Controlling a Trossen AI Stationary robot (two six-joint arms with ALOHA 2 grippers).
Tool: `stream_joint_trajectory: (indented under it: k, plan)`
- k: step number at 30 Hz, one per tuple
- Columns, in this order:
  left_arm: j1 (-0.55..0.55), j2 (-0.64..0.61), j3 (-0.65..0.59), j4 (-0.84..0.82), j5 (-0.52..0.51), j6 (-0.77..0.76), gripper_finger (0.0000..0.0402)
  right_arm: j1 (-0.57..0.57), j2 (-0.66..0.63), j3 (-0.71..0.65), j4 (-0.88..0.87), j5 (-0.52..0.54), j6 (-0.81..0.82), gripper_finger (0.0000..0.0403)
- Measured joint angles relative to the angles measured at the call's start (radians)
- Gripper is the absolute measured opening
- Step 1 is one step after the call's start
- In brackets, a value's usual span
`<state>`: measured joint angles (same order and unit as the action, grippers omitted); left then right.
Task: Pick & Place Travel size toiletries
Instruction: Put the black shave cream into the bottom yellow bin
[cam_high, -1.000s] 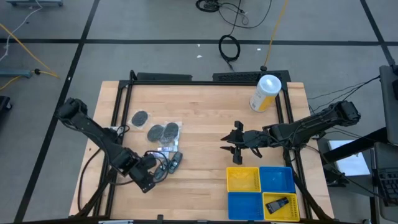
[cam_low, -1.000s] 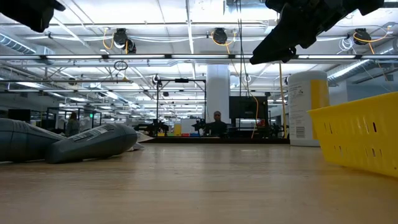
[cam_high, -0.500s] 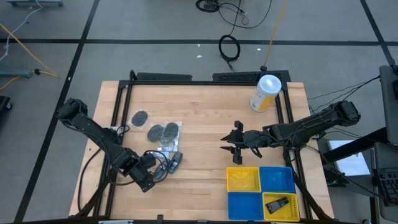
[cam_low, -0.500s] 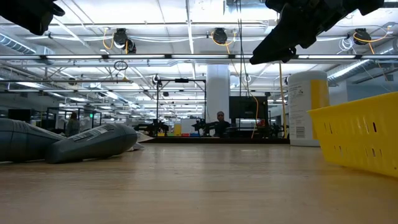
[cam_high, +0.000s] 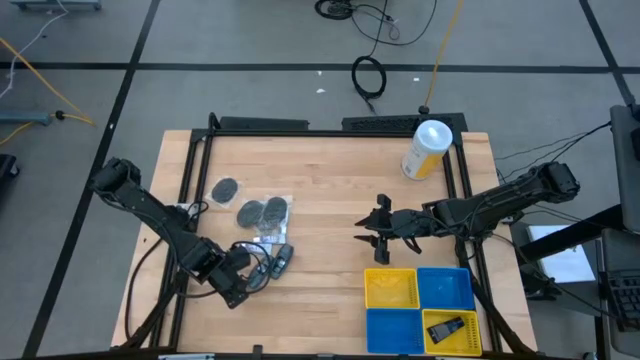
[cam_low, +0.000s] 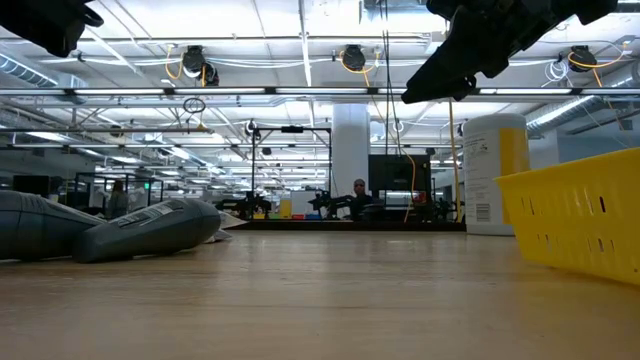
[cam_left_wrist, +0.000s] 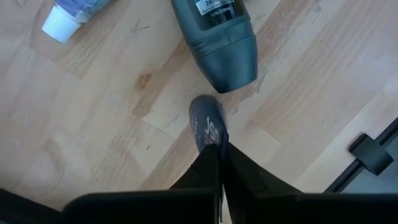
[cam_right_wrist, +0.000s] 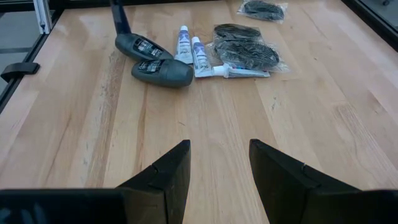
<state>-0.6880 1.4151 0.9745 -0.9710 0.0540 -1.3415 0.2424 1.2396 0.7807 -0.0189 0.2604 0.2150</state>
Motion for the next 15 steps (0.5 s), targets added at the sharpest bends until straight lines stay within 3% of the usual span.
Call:
stream_joint_trajectory:
  k: [9, 15]
  plan:
    - [0.0, 0.0, 0.029, -0.031, -0.008, 0.021, 0.0001, 0.0, 0.0, 0.0, 0.0, 0.0, 0.0, 0.0155]
    - [0.0, -0.001, 0.129, -0.031, -0.136, 0.144, 0.0, 0.0, 0.0, 0.0, 0.0, 0.0, 0.0, 0.0155]
